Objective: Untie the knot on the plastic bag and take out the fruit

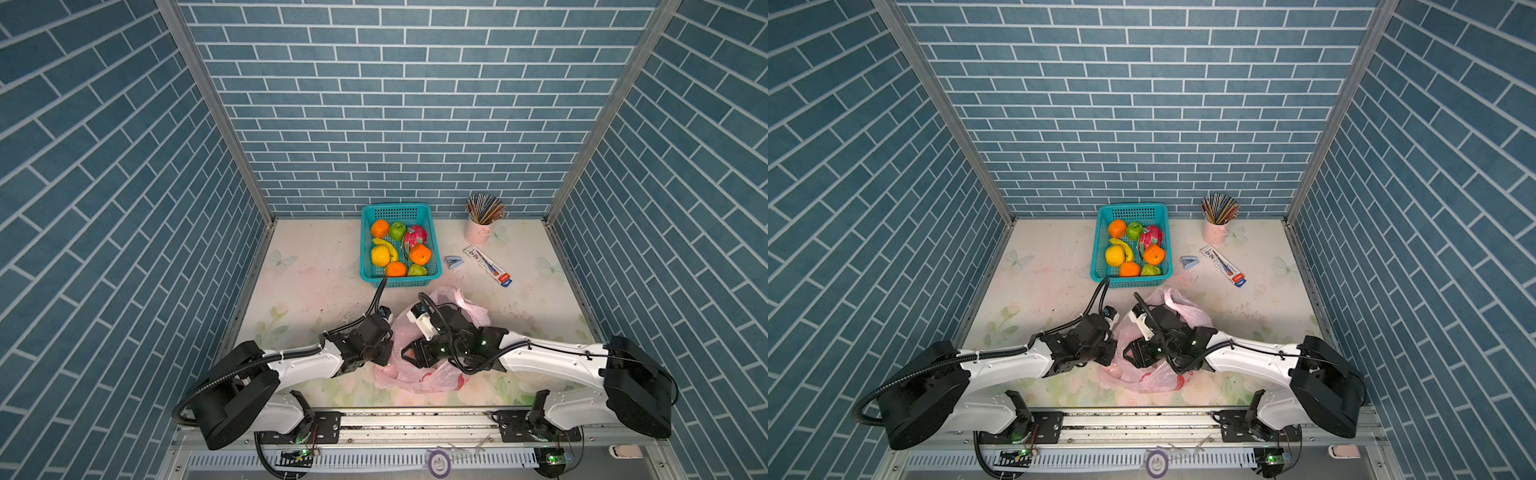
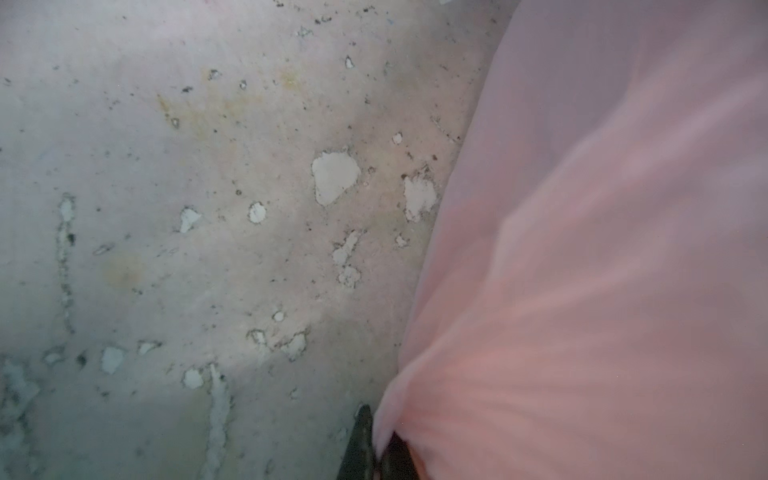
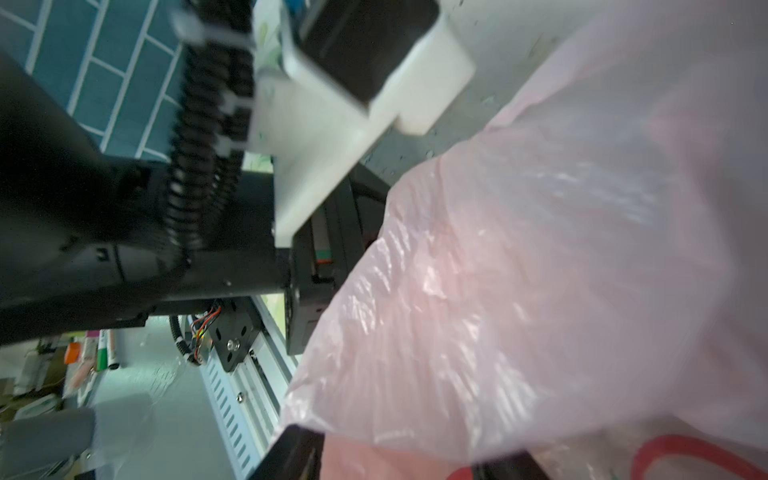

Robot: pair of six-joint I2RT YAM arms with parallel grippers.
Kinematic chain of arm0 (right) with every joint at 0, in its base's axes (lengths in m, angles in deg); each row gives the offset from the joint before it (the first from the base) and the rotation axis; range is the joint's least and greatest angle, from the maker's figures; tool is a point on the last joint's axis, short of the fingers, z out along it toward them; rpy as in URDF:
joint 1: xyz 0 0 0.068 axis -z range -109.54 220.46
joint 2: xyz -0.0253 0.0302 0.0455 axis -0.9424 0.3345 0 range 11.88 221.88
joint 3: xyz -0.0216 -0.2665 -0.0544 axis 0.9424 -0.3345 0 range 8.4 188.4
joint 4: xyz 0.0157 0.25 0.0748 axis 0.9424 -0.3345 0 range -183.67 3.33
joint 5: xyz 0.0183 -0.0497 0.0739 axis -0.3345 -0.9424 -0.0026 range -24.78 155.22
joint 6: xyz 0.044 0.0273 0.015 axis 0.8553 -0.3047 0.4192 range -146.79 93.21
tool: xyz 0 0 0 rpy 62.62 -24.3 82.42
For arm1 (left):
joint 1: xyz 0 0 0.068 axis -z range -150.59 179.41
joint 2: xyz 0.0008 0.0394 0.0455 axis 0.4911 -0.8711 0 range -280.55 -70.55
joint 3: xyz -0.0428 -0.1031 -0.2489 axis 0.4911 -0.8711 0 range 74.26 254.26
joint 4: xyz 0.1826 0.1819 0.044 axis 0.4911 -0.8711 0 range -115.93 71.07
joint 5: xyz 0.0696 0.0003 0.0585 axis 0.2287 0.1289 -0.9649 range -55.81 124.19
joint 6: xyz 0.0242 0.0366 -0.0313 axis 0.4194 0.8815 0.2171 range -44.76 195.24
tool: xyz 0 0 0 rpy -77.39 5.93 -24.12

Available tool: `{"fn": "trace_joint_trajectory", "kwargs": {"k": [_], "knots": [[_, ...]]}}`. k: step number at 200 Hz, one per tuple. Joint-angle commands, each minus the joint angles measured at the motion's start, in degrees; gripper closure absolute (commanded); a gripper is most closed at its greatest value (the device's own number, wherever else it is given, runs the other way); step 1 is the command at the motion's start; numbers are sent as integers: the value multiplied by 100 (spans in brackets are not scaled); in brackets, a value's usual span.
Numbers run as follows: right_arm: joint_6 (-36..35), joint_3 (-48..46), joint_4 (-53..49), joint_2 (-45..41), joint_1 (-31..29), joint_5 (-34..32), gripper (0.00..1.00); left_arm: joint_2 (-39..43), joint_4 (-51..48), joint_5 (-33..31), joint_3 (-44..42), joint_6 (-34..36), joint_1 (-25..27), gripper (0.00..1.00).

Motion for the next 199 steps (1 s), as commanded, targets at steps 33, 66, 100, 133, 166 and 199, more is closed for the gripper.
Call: {"fn": "trace_joint_trajectory", "kwargs": {"k": [33, 66, 100, 133, 166, 199], "knots": [[108, -151, -595, -362, 0, -1617, 52, -159, -115, -17, -44, 162, -60, 92], [111, -77, -747, -46, 1, -1958, 58, -272, -87, 10, 5, 222, -76, 92], [69, -20, -618, 358, 8, -2015, 61, -353, -89, 29, 48, 309, -78, 92], [-195, 126, -77, 733, 10, -1490, 56, -468, -52, 79, 139, 431, -87, 92], [-167, -223, 695, 514, 14, -984, 43, -603, -29, 76, 185, 502, -105, 92], [-338, -347, 1208, 481, 63, -237, 36, -673, 72, 177, 225, 534, -102, 92]]}}
